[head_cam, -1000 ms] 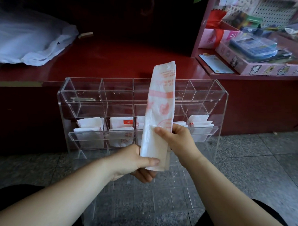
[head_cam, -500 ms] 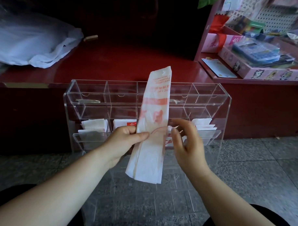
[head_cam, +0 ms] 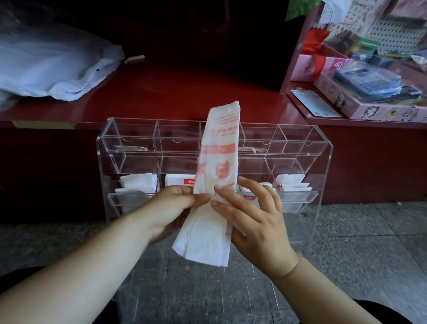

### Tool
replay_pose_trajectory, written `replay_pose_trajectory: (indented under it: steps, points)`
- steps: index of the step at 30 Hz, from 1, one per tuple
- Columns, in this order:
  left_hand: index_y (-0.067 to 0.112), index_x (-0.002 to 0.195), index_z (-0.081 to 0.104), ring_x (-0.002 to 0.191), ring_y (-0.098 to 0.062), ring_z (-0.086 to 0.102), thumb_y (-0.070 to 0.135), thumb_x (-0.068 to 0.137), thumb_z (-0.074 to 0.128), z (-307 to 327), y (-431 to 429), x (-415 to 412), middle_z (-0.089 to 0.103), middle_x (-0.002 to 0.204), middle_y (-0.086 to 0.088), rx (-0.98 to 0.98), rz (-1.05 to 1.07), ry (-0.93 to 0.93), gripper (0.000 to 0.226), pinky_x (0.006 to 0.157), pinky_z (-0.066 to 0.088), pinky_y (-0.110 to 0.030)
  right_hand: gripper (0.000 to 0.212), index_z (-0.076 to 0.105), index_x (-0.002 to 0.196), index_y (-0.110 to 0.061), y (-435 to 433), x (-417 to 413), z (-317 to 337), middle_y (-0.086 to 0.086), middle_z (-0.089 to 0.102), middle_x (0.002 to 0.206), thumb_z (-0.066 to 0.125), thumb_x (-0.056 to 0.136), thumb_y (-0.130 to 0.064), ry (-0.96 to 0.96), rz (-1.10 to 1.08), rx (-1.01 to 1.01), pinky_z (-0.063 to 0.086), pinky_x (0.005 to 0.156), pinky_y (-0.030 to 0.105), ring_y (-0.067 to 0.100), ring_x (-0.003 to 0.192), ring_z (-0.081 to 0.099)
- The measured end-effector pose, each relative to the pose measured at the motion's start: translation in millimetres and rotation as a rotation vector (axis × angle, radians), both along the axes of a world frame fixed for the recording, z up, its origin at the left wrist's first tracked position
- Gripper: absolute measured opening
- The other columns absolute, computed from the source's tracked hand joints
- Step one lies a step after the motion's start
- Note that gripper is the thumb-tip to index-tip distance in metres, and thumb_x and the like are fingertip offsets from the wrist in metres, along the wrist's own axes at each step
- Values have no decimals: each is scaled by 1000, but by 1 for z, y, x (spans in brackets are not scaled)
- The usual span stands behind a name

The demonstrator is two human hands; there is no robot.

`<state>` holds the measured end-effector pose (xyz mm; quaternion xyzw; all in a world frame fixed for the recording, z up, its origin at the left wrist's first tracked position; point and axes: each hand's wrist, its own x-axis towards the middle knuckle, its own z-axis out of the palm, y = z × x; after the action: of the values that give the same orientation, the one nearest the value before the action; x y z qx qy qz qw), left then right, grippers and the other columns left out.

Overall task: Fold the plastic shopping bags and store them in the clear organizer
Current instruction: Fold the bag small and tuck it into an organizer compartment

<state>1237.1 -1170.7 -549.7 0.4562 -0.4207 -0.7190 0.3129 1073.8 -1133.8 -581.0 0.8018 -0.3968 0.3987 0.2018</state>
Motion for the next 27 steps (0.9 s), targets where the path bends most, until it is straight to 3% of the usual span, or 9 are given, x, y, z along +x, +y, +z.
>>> replay_pose_trajectory:
  steps: [3,6,11,15,16,18,21,24,27]
  points:
    - [6,82,65,66,-17,65,8,83,58,-1,-1,-1,70,68,-4,-30,8,-88,8,66,53,-27,10,56,99,-25,-3,-5,-2,-8,71,99,49,93,-25,-64,62,25,27,98,27,21,108,50]
    - [12,85,65,67,-11,65,10,86,56,-3,0,-4,71,67,4,-63,1,-99,10,65,53,-21,14,62,94,-25,-4,-6,-5,-8,72,91,49,94,-28,-120,84,82,28,95,27,20,105,52]
    - [9,84,65,60,-8,67,5,91,46,-2,0,-8,71,72,-2,33,55,113,20,55,53,-16,19,74,80,-18,-1,-2,-2,-11,72,80,58,77,-28,-233,31,230,24,87,18,12,90,49]
    - [3,66,63,50,-9,63,-3,90,43,-2,-1,-10,64,61,-7,57,146,223,32,45,49,-15,18,73,80,-24,0,-1,0,-23,56,67,60,71,-30,-354,-25,323,23,69,18,2,76,42]
    - [2,67,66,53,-11,65,-4,90,41,-2,0,-10,67,63,-9,64,150,244,34,47,51,-17,16,72,78,-29,0,1,1,-28,46,63,58,70,-31,-388,-40,352,23,66,18,-4,73,39]
    - [-2,89,68,72,-20,70,-3,91,40,-6,-1,-12,71,86,-18,61,127,244,28,62,58,-28,8,60,73,-32,0,3,2,-29,40,56,54,70,-36,-467,-87,430,21,62,17,-9,70,38]
    - [6,105,62,86,-24,68,18,94,40,-6,2,-16,70,100,-17,22,78,242,28,73,58,-34,25,45,57,-27,2,7,3,-26,57,62,52,69,-48,-681,-103,677,32,70,22,0,66,49]
    - [16,102,62,81,-18,70,44,81,41,-8,4,-16,73,90,-7,-25,53,272,40,72,57,-32,19,53,66,-30,2,9,7,-10,60,53,66,79,-28,-876,-131,847,44,69,33,20,62,57]
    - [14,101,63,86,-17,70,62,53,71,-11,8,-15,73,92,-6,-109,0,252,68,73,58,-29,20,57,66,-22,1,7,9,-11,59,50,63,84,-15,-980,-147,926,41,53,20,4,50,52]
